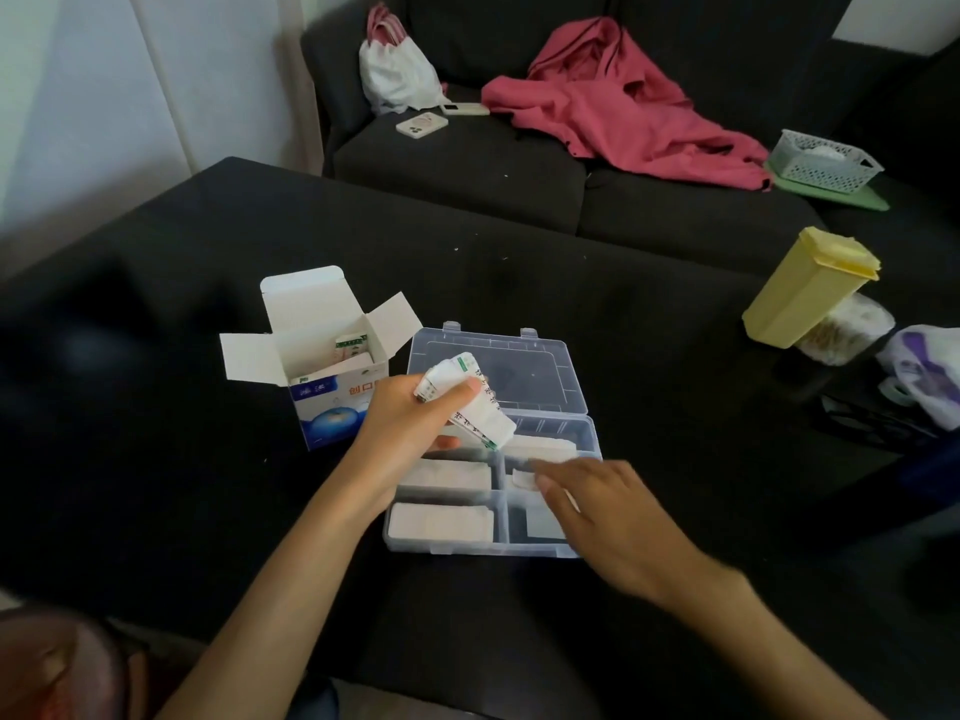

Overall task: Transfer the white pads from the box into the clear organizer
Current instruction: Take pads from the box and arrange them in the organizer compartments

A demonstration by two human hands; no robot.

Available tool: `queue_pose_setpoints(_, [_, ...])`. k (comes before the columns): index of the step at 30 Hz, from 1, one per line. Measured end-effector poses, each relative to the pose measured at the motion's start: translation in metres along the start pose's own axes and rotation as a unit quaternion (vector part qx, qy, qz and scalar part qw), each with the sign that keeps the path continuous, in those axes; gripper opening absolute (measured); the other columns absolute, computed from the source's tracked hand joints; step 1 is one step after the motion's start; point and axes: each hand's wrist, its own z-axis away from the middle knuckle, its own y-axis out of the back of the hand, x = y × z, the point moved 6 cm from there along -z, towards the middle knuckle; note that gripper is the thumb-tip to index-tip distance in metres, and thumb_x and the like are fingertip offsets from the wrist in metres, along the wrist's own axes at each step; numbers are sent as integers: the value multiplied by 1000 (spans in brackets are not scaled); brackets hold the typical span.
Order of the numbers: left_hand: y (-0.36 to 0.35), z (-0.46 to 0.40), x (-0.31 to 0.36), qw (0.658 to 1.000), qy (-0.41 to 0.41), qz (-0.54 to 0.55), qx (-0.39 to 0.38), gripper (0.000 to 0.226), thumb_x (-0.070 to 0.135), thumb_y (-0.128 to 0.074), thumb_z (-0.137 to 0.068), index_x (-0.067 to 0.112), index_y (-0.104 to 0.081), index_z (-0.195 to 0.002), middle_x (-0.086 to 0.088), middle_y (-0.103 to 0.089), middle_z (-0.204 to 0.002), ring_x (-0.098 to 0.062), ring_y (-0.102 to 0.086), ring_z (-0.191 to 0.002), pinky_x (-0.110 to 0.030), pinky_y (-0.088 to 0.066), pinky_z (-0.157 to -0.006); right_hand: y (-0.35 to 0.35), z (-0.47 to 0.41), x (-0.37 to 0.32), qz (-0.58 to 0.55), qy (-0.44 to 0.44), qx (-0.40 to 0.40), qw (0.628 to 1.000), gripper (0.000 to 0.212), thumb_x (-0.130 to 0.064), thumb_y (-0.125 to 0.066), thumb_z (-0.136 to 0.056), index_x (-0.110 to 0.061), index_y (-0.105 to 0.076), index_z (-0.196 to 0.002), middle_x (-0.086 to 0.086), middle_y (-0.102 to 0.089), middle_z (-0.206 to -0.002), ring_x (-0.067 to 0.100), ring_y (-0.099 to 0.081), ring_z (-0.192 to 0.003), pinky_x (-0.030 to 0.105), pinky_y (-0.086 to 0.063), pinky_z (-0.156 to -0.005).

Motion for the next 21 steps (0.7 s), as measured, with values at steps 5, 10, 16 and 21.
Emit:
queue_pose_setpoints(5, [1,0,0,1000,0,2,3,15,27,-63,-88,23,-56,-101,-3,-65,-107,-13,-62,-81,-21,-55,-61,-7,13,2,-90,-4,20,996,43,-41,-17,-98,-37,-36,-137,-24,-39,-136,-11,-27,-125,13,-3,-106])
queue_pose_setpoints(10, [-1,0,0,1000,0,6,3,10,28,-64,-87,26,-56,-94,4,-62,-91,-8,-62,-70,-19,-54,-60,-4,-5,10,-199,-3,12,980,28,-38,-36,-98,-34,-54,-118,-21,-61,-107,-5,-56,-102,18,-44,-94])
queue_pose_setpoints(16, [-4,1,-3,1000,-1,-2,4,15,30,-64,-88,25,-57,-101,-2,-69,-107,-8,-63,-71,-18,-55,-59,7,-42,11,-177,-1,-58,983,11,-13,-70,-80,-19,-70,-90,-5,-70,-93,4,-65,-84,20,-54,-79])
queue_pose_setpoints(21, [0,-1,-4,1000,13,2,3,24,29,-63,-88,21,-58,-110,-6,-65,-118,-12,-63,-79,-18,-54,-58,10,-62,9,-45,6,-114,992,14,-24,-75,-77,-18,-73,-90,-2,-71,-96,7,-65,-85,28,-54,-82])
